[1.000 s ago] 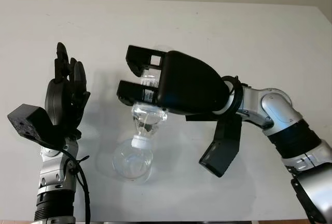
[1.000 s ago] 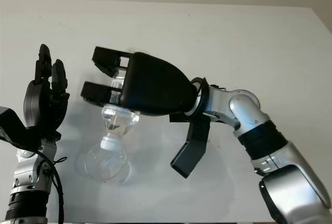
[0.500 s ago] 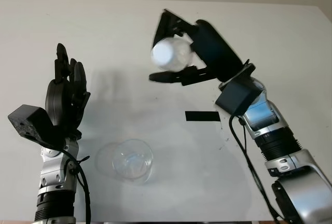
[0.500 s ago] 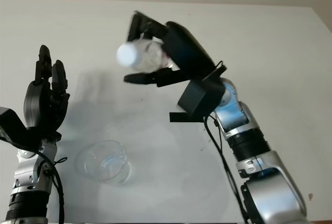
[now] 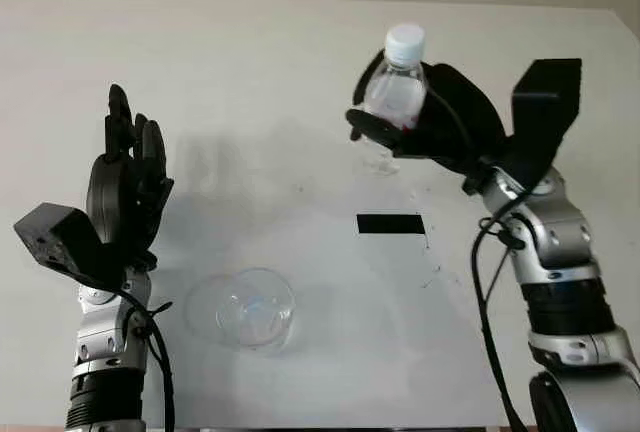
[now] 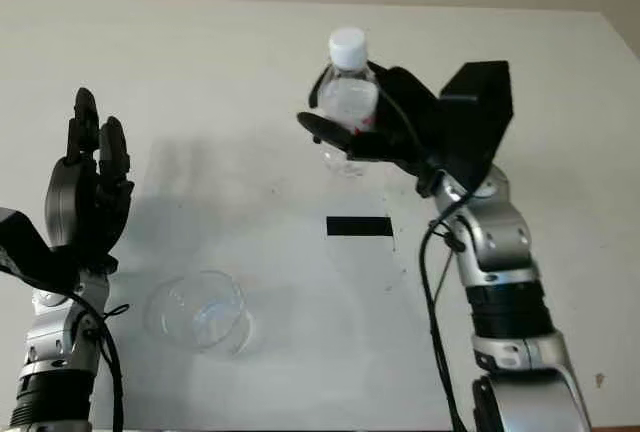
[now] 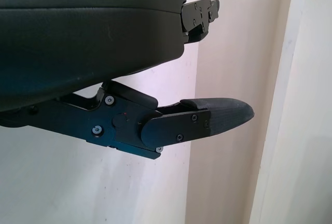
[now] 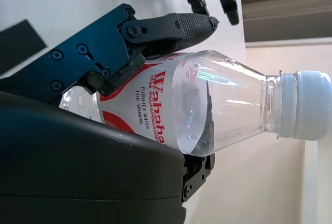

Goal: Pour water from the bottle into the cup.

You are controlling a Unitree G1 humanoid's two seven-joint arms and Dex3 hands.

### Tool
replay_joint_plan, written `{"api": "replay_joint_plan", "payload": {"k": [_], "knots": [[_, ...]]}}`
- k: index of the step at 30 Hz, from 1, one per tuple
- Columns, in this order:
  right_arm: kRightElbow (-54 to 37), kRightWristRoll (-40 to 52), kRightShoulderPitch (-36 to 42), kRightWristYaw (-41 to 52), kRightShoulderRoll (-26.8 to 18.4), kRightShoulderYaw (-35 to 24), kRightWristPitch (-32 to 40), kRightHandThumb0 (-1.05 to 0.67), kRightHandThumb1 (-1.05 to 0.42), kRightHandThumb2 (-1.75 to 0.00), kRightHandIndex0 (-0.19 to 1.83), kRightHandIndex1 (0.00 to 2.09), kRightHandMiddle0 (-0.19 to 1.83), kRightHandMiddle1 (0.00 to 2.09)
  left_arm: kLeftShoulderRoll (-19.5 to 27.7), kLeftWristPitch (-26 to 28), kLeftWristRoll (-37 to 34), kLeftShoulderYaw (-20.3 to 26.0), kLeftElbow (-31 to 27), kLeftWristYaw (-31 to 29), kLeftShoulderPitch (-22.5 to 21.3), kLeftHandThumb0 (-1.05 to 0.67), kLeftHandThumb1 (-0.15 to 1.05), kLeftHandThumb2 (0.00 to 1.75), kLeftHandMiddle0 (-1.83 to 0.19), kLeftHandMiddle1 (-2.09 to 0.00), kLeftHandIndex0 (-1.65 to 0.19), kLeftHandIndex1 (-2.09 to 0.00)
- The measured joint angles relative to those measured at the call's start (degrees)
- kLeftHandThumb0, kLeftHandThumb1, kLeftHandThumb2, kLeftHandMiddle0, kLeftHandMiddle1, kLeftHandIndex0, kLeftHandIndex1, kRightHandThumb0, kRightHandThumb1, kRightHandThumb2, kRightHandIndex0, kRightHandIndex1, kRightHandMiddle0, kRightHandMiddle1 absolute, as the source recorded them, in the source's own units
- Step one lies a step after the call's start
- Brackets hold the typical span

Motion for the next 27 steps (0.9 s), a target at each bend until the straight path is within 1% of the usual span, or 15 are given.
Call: {"api": "replay_joint_plan", "payload": {"k": [4, 7, 10, 17, 27], "knots": [[-1.6, 1.5, 3.7, -0.5, 0.7, -2.0, 0.5, -0.40, -1.05, -0.52, 1.23, 2.09, 0.98, 2.09, 0.0, 0.0, -0.5, 0.1, 0.1, -0.2, 0.0, -0.72, 1.05, 0.54, 0.19, 0.00, 0.19, 0.00], [-2.4, 2.3, 6.4, -1.4, 2.5, -2.8, 0.7, -0.42, -1.05, -0.51, 1.22, 2.09, 0.95, 2.09, 0.0, -0.1, -0.6, 0.2, 0.1, -0.5, 0.0, -0.71, 1.05, 0.55, 0.19, 0.00, 0.19, 0.00], [-3.0, 2.7, 8.3, -2.5, 4.0, -2.9, 1.5, -0.45, -1.05, -0.51, 1.24, 2.09, 0.96, 2.09, 0.1, -0.3, -0.6, 0.5, 0.1, -0.9, 0.0, -0.71, 1.05, 0.56, 0.19, -0.01, 0.19, 0.00], [-4.0, 2.7, 10.5, -4.0, 5.8, -2.9, 1.5, -0.47, -1.05, -0.50, 1.25, 2.09, 0.94, 2.09, 0.4, -0.5, -0.5, 0.7, 0.1, -1.0, 0.7, -0.71, 1.05, 0.56, 0.19, -0.01, 0.19, 0.00], [-4.5, 2.4, 11.4, -4.6, 6.8, -2.8, 1.5, -0.46, -1.05, -0.51, 1.26, 2.09, 0.93, 2.09, 0.5, -0.7, -0.5, 0.9, 0.1, -1.3, 0.8, -0.71, 1.05, 0.57, 0.19, 0.00, 0.19, 0.00]]}}
